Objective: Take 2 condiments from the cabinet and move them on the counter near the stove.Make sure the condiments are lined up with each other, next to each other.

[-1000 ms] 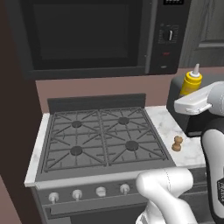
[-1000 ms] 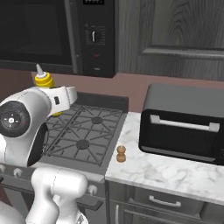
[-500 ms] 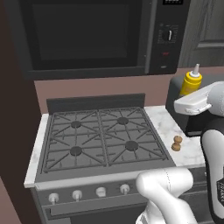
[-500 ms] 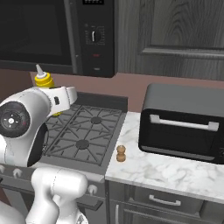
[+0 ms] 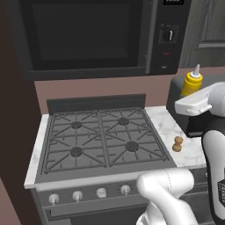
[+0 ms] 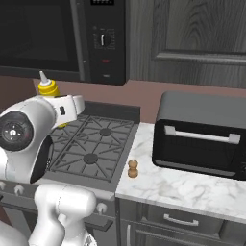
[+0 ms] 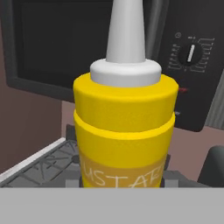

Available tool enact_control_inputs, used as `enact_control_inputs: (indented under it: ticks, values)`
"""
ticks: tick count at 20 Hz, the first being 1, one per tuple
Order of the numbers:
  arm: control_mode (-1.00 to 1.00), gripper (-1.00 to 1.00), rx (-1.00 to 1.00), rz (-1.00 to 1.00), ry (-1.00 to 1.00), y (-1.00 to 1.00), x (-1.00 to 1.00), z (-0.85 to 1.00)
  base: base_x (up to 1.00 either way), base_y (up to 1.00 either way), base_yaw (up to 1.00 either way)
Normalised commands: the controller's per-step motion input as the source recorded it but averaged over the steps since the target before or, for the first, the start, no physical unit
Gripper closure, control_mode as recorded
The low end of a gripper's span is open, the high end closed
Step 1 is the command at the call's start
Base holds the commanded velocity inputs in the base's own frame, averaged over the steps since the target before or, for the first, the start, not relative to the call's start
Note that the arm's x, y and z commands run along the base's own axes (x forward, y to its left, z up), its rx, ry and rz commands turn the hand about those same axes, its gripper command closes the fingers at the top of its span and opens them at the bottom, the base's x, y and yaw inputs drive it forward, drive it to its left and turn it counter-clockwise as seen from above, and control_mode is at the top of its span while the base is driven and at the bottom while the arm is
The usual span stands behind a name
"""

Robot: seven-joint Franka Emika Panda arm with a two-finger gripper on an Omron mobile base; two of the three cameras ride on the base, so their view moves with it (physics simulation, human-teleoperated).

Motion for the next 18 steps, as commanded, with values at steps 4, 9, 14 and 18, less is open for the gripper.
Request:
enact_control_inputs:
  ticks: [4,9,14,18]
  values:
    - [-1.0,1.0,-0.02,0.14,0.01,-0.23,0.02,-0.38,0.0,0.0,0.0]
    - [-1.0,1.0,-0.01,0.26,0.0,-0.54,0.0,-0.43,0.0,0.0,0.0]
    - [-1.0,1.0,0.0,0.34,0.0,-0.56,0.13,-0.41,0.0,0.0,0.0]
    - [-1.0,1.0,0.0,0.23,0.0,-0.51,0.3,-0.51,0.0,0.0,0.0]
